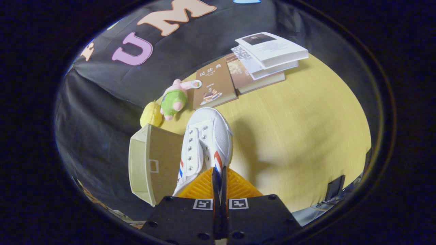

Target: Open the storage box then place both shoes into the box .Put the left shoe in first, then the right shoe, with the right side of both shoes facing outward in a uniform manner.

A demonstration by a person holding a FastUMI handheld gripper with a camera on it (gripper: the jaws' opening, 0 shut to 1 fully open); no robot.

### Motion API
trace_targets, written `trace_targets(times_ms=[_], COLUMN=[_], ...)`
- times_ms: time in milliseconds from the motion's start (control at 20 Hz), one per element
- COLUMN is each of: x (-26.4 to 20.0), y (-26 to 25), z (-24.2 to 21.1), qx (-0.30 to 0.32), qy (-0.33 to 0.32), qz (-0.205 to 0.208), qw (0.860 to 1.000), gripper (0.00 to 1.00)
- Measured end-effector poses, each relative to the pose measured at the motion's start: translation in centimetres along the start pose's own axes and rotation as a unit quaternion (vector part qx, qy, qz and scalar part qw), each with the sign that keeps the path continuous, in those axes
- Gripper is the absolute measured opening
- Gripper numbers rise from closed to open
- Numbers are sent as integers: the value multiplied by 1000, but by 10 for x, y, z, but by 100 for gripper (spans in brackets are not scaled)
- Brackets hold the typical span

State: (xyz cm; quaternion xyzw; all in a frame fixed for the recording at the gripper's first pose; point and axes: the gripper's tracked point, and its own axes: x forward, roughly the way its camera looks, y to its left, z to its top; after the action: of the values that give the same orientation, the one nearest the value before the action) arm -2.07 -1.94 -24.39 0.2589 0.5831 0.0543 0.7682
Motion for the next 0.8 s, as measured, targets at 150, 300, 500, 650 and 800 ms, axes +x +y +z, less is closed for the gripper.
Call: trace_targets(times_ms=[150,300,500,650,800], x=[-8,-16,-24,-26,-22], y=[27,57,96,125,153], z=[1,0,-10,-15,-21], qx=[-9,-12,-24,-36,-44], qy=[-10,-21,-32,-35,-36], qz=[7,19,33,43,54], qw=[1000,1000,999,998,997], gripper=[3,3,3,3,3])
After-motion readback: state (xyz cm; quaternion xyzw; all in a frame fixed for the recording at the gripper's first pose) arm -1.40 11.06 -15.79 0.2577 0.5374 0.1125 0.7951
